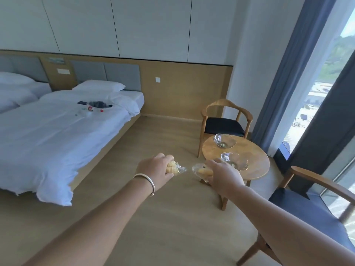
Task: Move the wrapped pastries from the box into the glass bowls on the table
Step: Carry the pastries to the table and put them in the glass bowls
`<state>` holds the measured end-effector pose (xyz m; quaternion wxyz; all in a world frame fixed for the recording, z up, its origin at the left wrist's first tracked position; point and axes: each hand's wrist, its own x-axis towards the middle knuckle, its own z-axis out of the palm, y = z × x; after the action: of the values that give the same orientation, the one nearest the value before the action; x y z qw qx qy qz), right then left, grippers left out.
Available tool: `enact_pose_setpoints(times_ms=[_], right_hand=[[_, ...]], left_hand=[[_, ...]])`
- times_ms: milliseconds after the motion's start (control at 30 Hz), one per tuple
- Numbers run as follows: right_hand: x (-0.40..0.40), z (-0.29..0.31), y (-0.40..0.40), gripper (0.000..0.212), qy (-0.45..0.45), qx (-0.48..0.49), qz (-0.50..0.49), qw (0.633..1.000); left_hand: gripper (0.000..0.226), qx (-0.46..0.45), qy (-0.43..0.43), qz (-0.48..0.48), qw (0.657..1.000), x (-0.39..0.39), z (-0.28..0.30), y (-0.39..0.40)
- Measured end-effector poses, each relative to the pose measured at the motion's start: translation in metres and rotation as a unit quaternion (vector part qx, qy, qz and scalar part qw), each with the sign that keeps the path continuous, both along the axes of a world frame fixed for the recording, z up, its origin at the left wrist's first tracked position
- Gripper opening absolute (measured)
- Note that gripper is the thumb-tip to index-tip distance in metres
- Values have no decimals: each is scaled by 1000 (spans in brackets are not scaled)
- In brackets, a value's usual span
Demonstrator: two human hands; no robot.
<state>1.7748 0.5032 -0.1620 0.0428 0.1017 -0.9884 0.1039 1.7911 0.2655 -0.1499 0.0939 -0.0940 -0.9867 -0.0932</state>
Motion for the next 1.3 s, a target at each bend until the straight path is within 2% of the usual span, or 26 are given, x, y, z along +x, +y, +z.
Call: enact_pose_setpoints(times_ms=[333,600,800,967,1300], right_hand=[[-139,-19,-26,36,10,-15,27,999],[-293,-6,-11,41,14,-35,23,999],[-378,-2,-8,43,14,-55,20,998],[-441,-9,-4,46,7,-52,5,999],[-602,-23,-14,39,5,-33,-47,998]], left_hand=[[39,-8,-11,16,1000,-129,-14,-24],[42,-19,-17,15,1000,-272,10,-16],[43,-27,-12,10,1000,-357,22,-9],[43,-28,-20,-6,999,-432,17,-4],[43,-3,-3,-58,998,-622,-3,-17]])
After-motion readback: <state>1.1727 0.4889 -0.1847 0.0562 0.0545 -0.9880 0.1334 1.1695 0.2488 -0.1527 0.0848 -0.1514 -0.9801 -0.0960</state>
